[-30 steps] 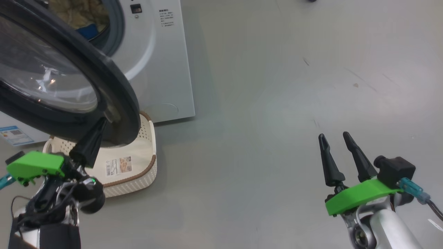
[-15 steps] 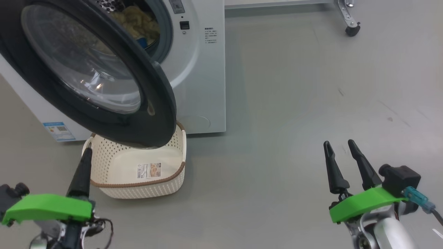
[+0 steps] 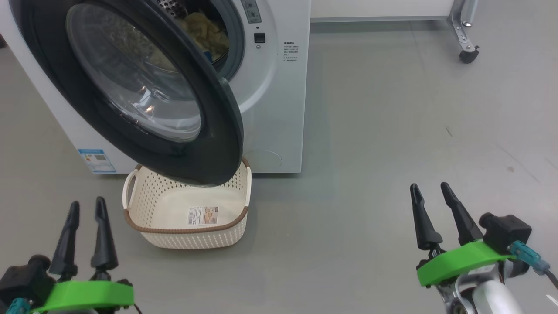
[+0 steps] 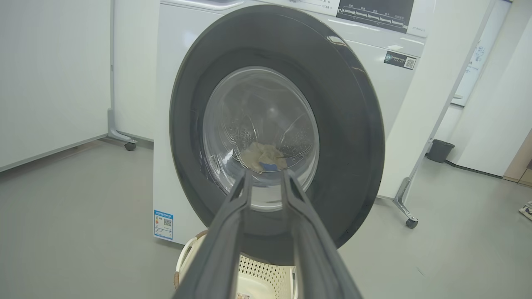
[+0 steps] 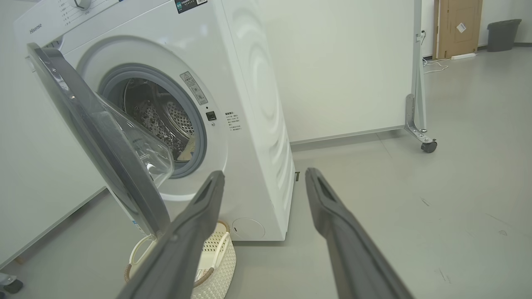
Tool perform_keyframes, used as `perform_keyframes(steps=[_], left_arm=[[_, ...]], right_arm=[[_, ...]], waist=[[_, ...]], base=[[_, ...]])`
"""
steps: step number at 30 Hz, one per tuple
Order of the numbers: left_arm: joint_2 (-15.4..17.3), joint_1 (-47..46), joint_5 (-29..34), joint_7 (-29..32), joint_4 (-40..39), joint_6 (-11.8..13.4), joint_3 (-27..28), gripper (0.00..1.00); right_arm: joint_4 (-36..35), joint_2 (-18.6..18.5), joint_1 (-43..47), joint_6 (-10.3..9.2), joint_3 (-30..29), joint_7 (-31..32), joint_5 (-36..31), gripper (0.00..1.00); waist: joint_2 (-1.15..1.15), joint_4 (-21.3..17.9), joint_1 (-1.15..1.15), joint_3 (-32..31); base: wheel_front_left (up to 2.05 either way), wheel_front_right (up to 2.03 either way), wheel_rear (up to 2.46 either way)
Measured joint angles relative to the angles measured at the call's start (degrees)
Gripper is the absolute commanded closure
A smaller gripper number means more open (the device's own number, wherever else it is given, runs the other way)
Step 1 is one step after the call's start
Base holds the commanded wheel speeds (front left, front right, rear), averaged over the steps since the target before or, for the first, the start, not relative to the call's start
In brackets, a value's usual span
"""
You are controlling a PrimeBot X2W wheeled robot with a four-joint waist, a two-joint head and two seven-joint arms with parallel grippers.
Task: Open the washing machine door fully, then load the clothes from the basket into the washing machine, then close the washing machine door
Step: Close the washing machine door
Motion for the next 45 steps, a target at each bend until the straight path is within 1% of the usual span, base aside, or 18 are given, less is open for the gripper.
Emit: perform_keyframes(steps=[1, 3, 5, 10, 17, 21, 40, 45], left_arm=[[-1.0, 0.1, 2.0, 0.0, -1.0, 0.0, 1.5, 0.00], [-2.1, 0.9, 5.4, -0.1, -1.6, -0.1, 2.7, 0.00], [-3.2, 2.5, 7.5, -0.1, -1.5, -0.1, 3.1, 0.00], [-4.7, 4.4, 9.7, -0.1, -1.1, -0.1, 3.4, 0.00], [-4.5, 4.4, 9.4, -0.1, 0.0, -0.1, 1.1, 0.00], [-4.1, 4.4, 7.2, -0.1, 0.5, -0.1, -0.1, 0.00], [-3.7, 4.4, 7.2, -0.1, 1.5, -0.2, -0.8, 0.00], [-3.3, 4.4, 7.3, -0.1, 1.8, -0.2, -1.9, 0.00]], right_arm=[[0.0, 0.0, 0.0, 0.00, 0.0, 0.0, 0.0, 0.00], [0.0, 0.0, 0.0, 0.00, 0.0, 0.0, 0.0, 0.00], [0.0, 0.0, 0.0, 0.00, 0.0, 0.0, 0.0, 0.00], [0.1, 0.0, 0.0, 0.00, 0.1, 0.0, 0.0, 0.00], [0.2, 0.0, 0.0, 0.00, 0.3, 0.0, 0.0, 0.00], [0.5, 0.0, 0.0, 0.00, 0.7, 0.0, 0.0, 0.00], [1.1, 0.0, 0.0, 0.00, 1.3, 0.0, 0.0, 0.00], [1.1, 0.0, 0.0, 0.00, 1.3, 0.0, 0.1, 0.00]], waist=[[0.00, 0.0, 0.00, 0.0], [0.00, -0.1, 0.00, -0.1], [0.00, -0.2, 0.00, -0.3], [0.00, -0.4, 0.00, -0.5], [0.00, -0.3, 0.00, -0.8], [0.00, -0.4, 0.00, -1.0], [0.00, -0.6, 0.00, -1.7], [0.00, -0.7, 0.00, -1.7]], base=[[0.00, 0.00, 0.00], [0.00, 0.00, 0.00], [0.00, 0.00, 0.00], [0.00, 0.00, 0.00], [0.00, 0.00, 0.00], [0.00, 0.00, 0.00], [0.00, 0.00, 0.00], [0.00, 0.00, 0.00]])
